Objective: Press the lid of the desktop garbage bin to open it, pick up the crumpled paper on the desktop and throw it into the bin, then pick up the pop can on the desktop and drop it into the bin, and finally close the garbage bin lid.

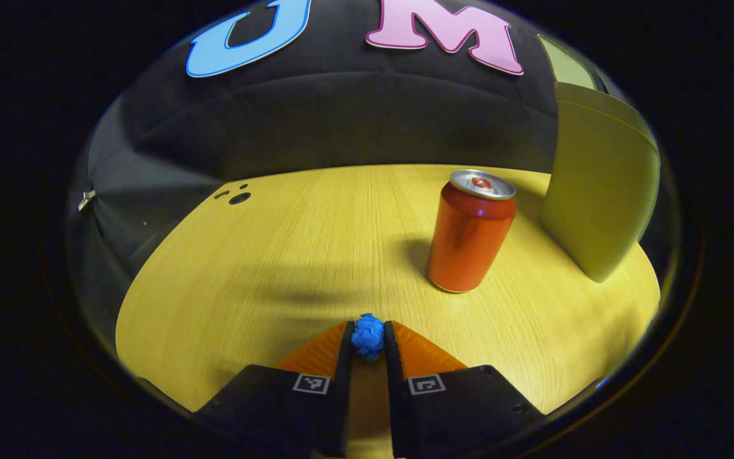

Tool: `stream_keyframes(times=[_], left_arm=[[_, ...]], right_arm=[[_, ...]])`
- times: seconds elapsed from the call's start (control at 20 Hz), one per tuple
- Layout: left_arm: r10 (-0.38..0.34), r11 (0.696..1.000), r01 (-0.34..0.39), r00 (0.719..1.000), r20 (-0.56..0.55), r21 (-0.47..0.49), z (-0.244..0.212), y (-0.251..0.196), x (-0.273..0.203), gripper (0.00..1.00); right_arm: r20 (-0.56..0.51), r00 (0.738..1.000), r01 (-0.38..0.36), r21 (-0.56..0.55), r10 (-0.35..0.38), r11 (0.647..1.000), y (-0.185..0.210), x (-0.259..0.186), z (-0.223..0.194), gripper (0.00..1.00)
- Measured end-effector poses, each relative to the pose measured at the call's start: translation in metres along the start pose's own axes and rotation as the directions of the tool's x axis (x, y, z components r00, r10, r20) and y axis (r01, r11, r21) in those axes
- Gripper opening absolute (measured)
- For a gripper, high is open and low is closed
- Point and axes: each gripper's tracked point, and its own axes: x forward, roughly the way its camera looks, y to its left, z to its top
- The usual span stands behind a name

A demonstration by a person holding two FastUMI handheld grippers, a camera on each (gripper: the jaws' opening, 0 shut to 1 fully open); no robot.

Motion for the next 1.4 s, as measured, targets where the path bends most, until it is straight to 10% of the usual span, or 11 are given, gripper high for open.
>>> stream_keyframes(times=[0.5,1.4], left_arm=[[-0.039,0.999,0.037,0.981,0.190,0.013,0.116,-0.050,-0.099,0.30],[-0.430,0.901,0.363,0.823,0.371,0.238,0.271,-0.294,-0.155,0.30]], right_arm=[[0.015,0.991,-0.135,-0.029,0.136,0.990,-0.020,0.033,0.014,1.00],[0.017,0.987,-0.161,0.027,0.160,0.987,-0.085,0.046,0.010,0.99]])
